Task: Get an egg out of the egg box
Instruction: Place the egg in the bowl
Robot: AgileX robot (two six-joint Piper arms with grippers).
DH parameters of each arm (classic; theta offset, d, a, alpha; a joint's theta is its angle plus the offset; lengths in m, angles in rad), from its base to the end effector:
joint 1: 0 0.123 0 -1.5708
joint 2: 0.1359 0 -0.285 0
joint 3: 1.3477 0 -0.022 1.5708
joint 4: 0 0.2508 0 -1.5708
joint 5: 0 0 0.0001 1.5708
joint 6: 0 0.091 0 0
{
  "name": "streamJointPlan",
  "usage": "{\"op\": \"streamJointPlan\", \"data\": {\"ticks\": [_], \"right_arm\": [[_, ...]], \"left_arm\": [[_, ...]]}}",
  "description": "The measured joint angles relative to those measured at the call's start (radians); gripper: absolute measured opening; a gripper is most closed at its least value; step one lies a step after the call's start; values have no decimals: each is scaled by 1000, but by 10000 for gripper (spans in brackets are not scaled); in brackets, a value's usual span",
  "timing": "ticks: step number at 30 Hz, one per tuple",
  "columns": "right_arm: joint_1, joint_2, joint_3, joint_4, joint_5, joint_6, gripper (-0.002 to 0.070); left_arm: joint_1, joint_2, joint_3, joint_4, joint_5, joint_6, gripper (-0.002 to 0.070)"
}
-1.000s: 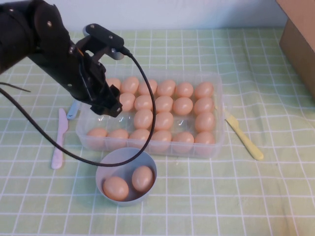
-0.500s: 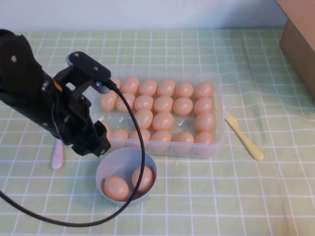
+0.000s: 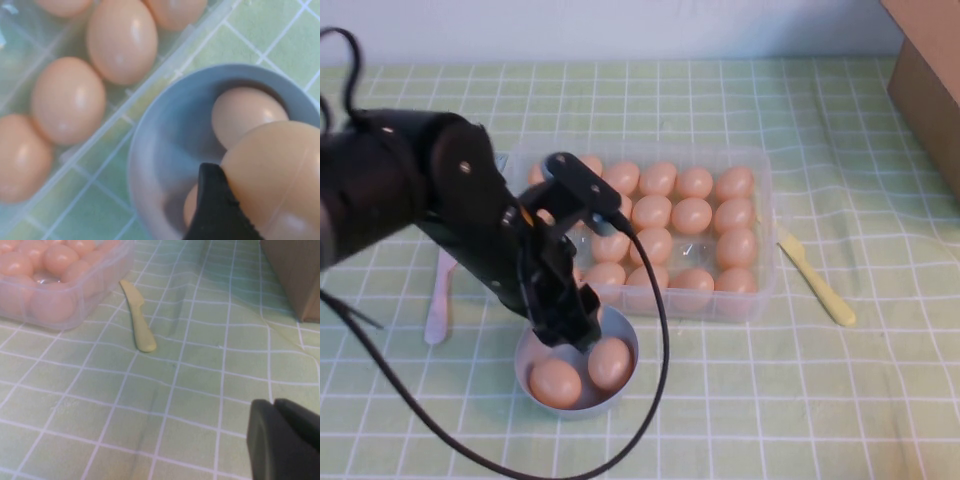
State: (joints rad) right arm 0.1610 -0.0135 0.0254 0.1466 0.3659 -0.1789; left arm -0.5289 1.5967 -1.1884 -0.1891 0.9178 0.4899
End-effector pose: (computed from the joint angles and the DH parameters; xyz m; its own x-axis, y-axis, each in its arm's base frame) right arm 0.0513 0.0132 0.1728 -0.2704 -0.0863 -0.9589 -0.2211 0.9749 -0.0254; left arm 0.2701 -0.1736 0.2612 -0.5594 0.7455 -0.3624 0.8019 0.5974 -0.0089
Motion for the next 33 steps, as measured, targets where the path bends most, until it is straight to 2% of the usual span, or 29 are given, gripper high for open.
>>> {"op": "streamJointPlan", "data": {"ticks": [9, 28, 30, 33], "right_arm": [[0, 0, 0, 0, 0, 0, -17], [0, 0, 0, 0, 0, 0, -17], [0, 0, 0, 0, 0, 0, -17], [0, 0, 0, 0, 0, 0, -17]], "left_arm": [[-20, 138, 0, 63, -33, 0, 355], [-20, 163, 0, 88, -65, -2, 356], [-20, 163, 0, 88, -65, -3, 369], [-20, 164, 0, 88, -65, -3, 430]]}}
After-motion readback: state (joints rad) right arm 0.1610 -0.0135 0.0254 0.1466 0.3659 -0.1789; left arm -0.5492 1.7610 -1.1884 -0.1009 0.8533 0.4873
